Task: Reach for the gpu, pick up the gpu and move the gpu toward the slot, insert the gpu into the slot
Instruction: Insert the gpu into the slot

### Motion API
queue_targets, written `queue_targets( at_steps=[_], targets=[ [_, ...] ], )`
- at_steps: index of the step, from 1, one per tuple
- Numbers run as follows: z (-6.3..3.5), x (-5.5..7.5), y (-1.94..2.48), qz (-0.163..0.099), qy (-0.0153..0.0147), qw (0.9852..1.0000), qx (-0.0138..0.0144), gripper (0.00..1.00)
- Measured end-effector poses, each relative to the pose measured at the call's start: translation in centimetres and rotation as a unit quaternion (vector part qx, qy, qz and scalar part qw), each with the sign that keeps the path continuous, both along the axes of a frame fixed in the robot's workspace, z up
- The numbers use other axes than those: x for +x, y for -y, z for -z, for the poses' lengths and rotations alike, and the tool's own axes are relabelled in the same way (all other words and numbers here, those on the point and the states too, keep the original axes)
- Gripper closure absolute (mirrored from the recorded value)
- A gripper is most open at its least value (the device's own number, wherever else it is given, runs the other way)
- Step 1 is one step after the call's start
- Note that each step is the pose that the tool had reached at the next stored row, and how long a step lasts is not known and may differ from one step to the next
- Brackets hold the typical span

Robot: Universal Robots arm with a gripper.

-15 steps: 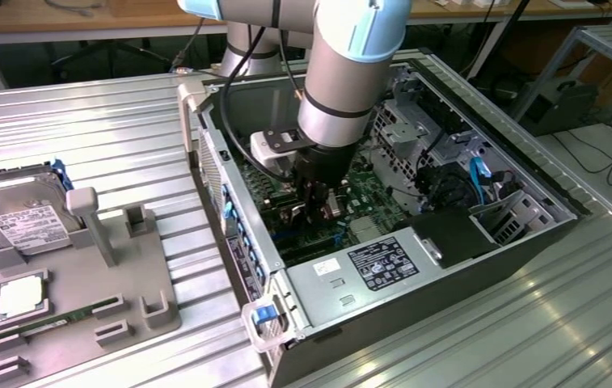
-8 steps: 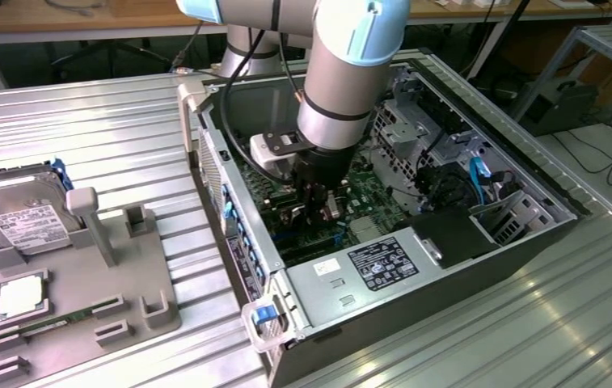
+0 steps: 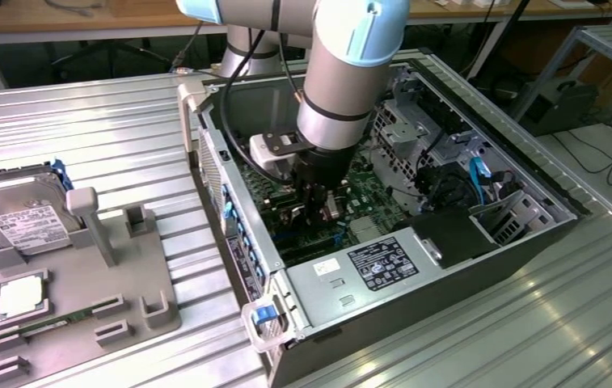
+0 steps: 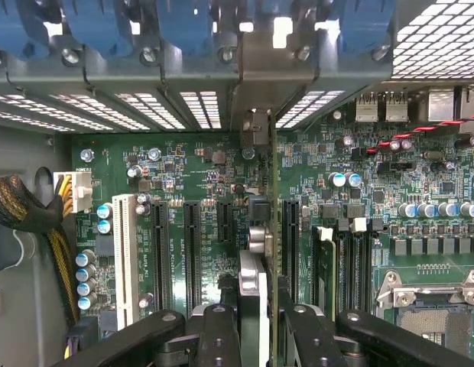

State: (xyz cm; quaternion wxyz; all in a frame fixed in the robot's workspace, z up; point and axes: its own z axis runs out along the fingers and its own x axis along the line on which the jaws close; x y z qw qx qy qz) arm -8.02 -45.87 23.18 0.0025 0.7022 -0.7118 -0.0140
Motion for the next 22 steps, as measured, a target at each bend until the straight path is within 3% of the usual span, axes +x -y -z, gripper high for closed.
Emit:
queue_targets(
  at_steps=[2, 3, 7, 13, 15, 19, 22],
  targets=[
    [0.01, 0.0, 0.0, 0.0, 0.0005, 1.0, 0.0, 0.71],
    [-0.09, 0.0, 0.01, 0.0, 0.0002, 1.0, -0.0006, 0.64],
    [-0.82, 0.0, 0.01, 0.0, 0.0011, 1.0, -0.0003, 0.64],
    [-2.53, 0.0, 0.01, 0.0, 0.0029, 1.0, -0.0003, 0.64],
    [-3.73, 0.0, 0.0, 0.0, 0.0047, 1.0, -0.0003, 0.64],
    [-4.93, 0.0, 0.0, 0.0, 0.0065, 1.0, -0.0003, 0.64],
    [-5.29, 0.0, 0.0, 0.0, 0.0078, 1.0, -0.0003, 0.64]
  ],
)
